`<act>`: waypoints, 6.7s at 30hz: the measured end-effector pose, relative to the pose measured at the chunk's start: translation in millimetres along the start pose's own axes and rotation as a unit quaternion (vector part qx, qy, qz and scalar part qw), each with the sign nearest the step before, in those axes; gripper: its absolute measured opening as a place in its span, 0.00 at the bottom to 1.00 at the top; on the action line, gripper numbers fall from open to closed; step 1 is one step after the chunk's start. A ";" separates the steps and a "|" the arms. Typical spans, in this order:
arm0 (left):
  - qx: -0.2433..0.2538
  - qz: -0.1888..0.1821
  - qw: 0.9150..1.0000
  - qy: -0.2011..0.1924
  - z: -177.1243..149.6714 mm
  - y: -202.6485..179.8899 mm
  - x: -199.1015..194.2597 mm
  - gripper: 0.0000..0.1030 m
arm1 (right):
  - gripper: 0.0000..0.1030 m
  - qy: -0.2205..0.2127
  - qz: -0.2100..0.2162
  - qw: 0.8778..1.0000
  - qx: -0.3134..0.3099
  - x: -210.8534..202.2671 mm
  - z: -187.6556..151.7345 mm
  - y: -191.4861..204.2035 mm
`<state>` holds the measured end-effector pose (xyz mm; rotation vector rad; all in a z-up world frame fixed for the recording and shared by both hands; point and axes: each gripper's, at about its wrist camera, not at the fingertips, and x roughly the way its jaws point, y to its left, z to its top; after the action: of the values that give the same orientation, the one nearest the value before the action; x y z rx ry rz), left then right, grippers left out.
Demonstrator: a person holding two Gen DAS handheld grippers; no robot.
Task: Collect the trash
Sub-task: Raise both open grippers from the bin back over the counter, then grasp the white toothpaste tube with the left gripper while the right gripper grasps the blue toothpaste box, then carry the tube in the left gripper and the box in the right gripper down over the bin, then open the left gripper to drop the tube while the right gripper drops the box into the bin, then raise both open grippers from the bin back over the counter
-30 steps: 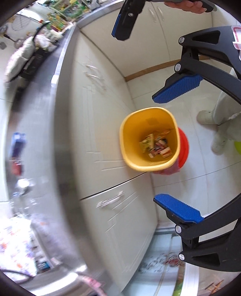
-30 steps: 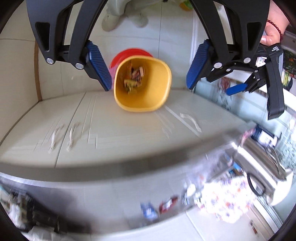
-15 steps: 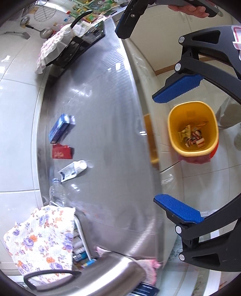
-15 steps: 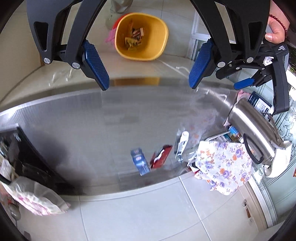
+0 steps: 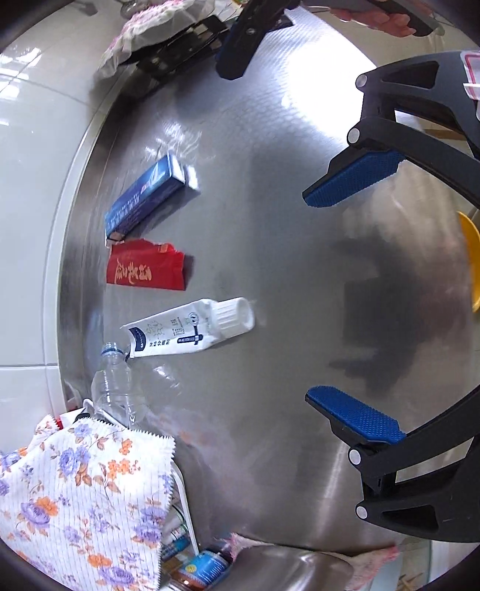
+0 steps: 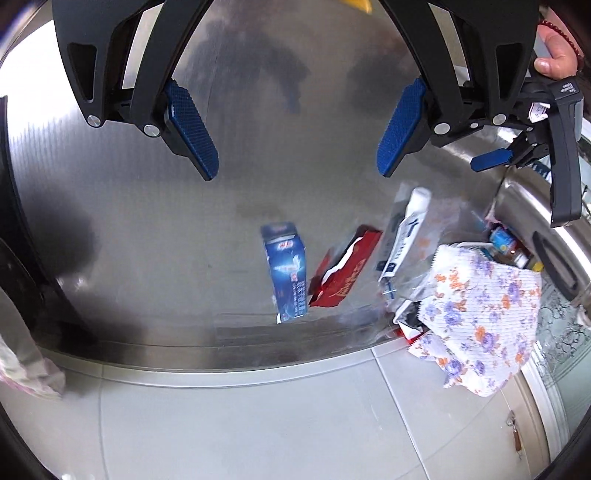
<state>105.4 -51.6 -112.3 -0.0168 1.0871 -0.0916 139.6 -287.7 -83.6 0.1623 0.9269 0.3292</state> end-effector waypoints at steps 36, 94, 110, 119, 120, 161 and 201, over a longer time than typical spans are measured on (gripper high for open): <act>0.004 0.036 0.999 -0.005 75.2 23.2 58.5 0.40 | 0.40 0.052 -0.072 0.993 -0.076 132.9 61.3 16.5; 0.132 -0.039 0.990 -0.032 -203.4 -27.3 -117.5 0.39 | 0.40 -0.003 -0.074 0.997 -0.009 -150.2 -242.5 88.0; 0.134 -0.057 0.985 0.089 -274.2 -42.9 -20.9 0.39 | 0.40 0.158 -0.040 0.986 -0.016 -74.5 -344.9 51.3; 0.155 -0.070 0.970 0.175 -292.1 -31.6 78.0 0.39 | 0.40 0.250 0.004 0.968 -0.029 18.8 -363.6 22.9; 0.161 -0.074 0.967 0.183 -292.8 -29.7 87.9 0.39 | 0.40 0.262 0.007 0.964 -0.030 30.9 -363.8 18.3; 0.172 -0.072 0.956 0.228 -287.5 -27.4 133.2 0.68 | 0.60 0.270 0.019 0.963 0.017 68.1 -345.0 -10.6; 0.051 0.010 0.997 -0.065 -42.0 37.0 -82.8 0.95 | 0.85 -0.017 -0.007 1.000 0.021 -67.2 -76.9 62.2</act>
<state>32.4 -6.6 -60.9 0.0776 0.9519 -0.1265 27.5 -252.9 -61.1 0.1992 0.9019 0.2924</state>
